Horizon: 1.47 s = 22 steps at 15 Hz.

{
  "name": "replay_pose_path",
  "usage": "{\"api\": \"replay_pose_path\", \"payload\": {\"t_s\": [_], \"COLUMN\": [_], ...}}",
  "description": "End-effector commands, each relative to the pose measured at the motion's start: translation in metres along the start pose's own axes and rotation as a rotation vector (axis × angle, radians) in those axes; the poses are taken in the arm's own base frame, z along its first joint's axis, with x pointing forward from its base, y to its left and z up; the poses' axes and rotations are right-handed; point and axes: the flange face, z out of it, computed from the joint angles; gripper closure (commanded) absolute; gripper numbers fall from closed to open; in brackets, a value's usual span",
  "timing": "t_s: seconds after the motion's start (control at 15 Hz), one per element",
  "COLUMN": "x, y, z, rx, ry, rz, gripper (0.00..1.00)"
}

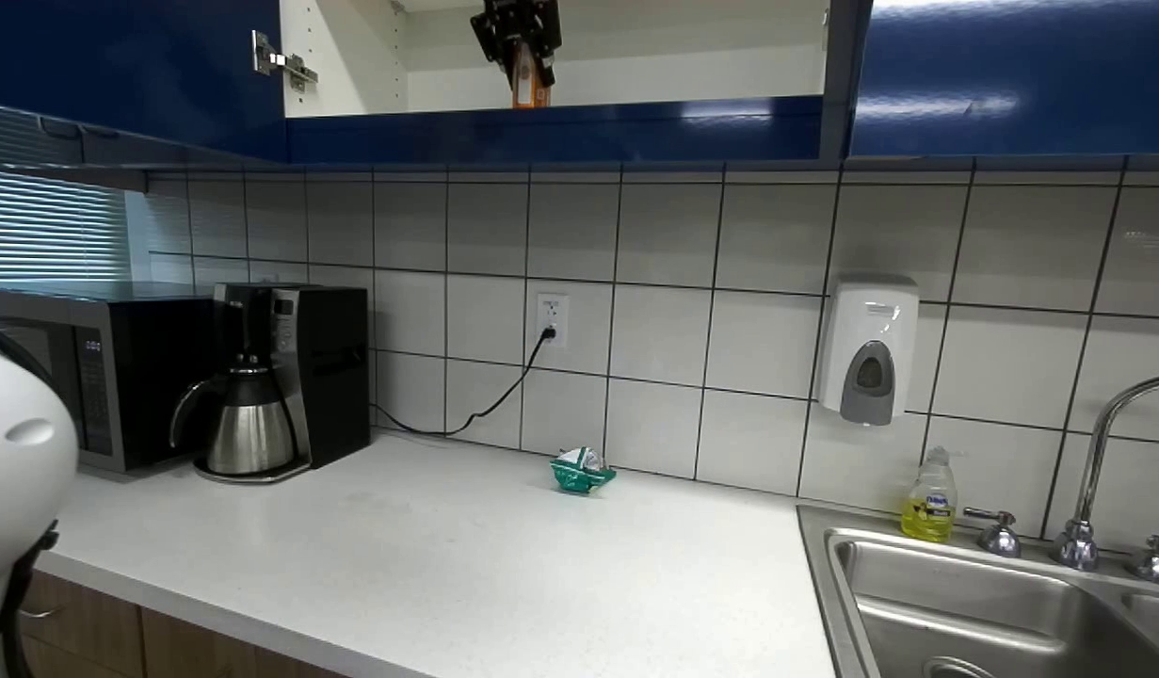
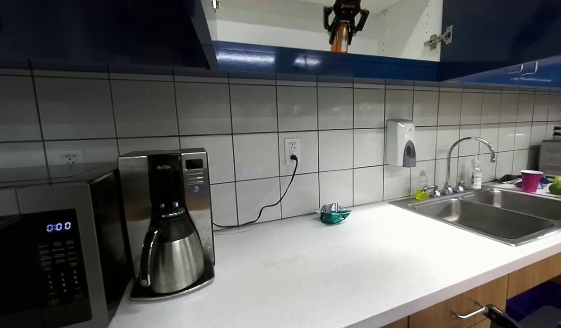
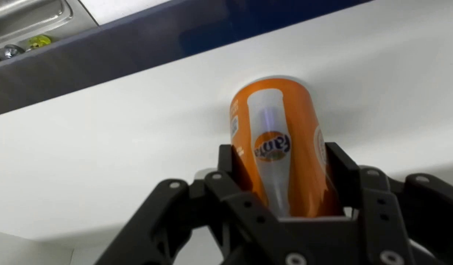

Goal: Move the can of fanta to the bottom shelf of the cabinet

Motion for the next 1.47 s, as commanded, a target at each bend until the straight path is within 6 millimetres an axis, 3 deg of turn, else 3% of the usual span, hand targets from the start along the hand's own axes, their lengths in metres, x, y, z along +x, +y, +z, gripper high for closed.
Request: {"api": "replay_pose_path", "payload": {"t_s": [0.0,0.07,0.13,0.2,0.33,1.4], "x": [0.014,0.016,0.017,0.018,0.02,0.006], "y": [0.002,0.003,0.002,0.002,0.002,0.026], "z": [0.002,0.004,0.004,0.005,0.007,-0.009], "rx": [-0.01,-0.011,-0.017,-0.019,-0.019,0.008], "ry": [-0.009,-0.012,-0.014,-0.015,-0.017,-0.04], "rz": [0.012,0.014,0.016,0.016,0.019,-0.02], "gripper": [0.62,0.62,0.25,0.11,0.01,0.0]}}
